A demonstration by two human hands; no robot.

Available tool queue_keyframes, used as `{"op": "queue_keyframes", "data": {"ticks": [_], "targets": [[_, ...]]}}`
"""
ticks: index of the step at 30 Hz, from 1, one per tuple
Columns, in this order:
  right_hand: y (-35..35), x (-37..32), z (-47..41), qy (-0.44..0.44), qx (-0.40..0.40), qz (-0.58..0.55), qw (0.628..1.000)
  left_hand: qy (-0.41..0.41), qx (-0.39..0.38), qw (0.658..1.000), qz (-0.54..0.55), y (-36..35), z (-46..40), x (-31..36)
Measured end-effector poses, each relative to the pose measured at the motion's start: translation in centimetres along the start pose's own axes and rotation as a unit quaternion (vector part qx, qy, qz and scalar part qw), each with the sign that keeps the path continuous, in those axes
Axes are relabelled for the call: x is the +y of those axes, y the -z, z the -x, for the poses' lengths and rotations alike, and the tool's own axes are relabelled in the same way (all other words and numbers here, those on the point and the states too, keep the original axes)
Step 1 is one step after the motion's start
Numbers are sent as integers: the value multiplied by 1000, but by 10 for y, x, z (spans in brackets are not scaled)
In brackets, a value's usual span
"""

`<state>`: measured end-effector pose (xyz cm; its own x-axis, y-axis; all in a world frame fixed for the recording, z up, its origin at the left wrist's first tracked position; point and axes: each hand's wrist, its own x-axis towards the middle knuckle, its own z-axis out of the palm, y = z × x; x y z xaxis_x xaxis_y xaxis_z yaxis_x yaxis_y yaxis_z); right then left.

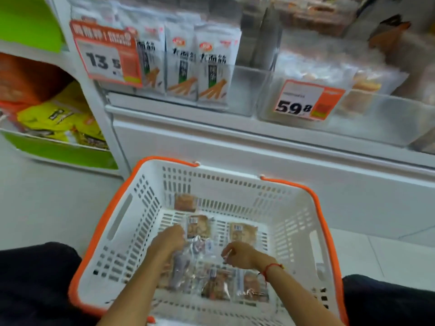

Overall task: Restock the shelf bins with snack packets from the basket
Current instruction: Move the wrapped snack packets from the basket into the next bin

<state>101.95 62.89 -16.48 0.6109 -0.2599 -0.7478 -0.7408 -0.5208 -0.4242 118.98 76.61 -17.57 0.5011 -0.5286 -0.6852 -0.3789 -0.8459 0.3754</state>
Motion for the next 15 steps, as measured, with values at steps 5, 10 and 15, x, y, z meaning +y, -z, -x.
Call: {"op": "queue_keyframes", "data": {"ticks": [5,10,15], "targets": [[-47,-14,-34,-4,-57,-1,998,92,15,994,-57,-33,1,-43],[-75,-34,-60,-13,7,-45,999,131,22,991,-2,-53,-1,-67],[-89,-43,-73,-58,105,-148,982,166,57,967,186,-44,2,-59]]}}
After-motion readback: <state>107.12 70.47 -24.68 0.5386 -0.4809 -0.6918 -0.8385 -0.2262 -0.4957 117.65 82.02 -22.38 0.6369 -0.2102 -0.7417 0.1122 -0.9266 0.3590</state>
